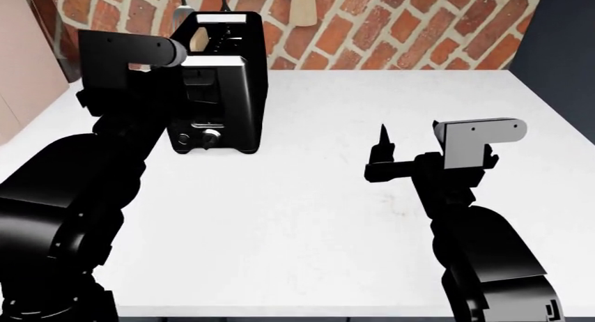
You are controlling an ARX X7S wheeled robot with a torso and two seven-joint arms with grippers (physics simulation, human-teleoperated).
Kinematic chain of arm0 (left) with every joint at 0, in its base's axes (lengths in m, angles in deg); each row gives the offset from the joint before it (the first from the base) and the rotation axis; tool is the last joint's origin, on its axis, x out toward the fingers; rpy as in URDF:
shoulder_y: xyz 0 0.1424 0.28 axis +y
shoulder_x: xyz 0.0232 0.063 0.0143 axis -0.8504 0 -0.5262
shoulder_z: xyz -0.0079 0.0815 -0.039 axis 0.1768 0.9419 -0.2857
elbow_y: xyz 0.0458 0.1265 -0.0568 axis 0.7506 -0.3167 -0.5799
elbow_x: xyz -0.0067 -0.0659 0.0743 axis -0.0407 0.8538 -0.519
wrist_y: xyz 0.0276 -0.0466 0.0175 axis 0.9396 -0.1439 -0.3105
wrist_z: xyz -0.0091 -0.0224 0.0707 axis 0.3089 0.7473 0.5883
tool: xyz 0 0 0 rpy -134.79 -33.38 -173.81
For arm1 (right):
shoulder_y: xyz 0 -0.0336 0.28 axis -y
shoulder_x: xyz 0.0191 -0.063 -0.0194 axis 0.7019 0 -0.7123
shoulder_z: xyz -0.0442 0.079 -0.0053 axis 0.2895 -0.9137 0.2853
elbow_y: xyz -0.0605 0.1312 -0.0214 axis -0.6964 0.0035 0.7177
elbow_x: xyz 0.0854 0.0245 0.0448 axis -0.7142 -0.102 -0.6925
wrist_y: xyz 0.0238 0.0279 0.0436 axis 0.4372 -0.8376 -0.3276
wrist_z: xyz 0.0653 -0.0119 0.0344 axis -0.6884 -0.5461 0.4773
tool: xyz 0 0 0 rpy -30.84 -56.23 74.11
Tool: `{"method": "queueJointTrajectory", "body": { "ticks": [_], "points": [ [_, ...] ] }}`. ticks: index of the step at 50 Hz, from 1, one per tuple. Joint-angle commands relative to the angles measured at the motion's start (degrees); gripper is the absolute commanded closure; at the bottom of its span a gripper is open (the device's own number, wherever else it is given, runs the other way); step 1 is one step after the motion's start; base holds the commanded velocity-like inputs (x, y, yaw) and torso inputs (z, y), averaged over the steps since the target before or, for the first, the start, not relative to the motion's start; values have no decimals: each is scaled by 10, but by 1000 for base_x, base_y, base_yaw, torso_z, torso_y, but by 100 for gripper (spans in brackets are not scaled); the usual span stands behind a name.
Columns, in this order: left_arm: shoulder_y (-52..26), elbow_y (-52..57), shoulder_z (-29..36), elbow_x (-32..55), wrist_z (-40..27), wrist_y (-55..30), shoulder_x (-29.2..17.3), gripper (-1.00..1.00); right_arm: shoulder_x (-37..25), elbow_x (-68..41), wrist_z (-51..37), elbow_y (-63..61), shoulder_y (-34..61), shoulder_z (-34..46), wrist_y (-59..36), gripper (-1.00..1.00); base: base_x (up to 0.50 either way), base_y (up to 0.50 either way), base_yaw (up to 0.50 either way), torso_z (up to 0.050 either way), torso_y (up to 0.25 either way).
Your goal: Push down the lever of the toaster to turn it on.
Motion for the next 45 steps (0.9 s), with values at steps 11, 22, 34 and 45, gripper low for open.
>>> {"method": "queueJointTrajectory", "body": {
  "ticks": [11,22,34,45],
  "points": [
    [-34,-145,36,-29,18,89,2,100,-2,1,-4,19,3,9,11,-100,0,0,0,0,0],
    [-39,-182,51,-33,24,109,8,100,-4,-1,-6,23,2,8,15,-100,0,0,0,0,0],
    [-51,-246,62,-36,32,139,18,100,-7,-3,-9,26,0,9,17,-100,0,0,0,0,0],
    [-48,-305,67,-39,40,170,23,100,-9,-4,-11,28,2,13,16,-100,0,0,0,0,0]
  ]
}}
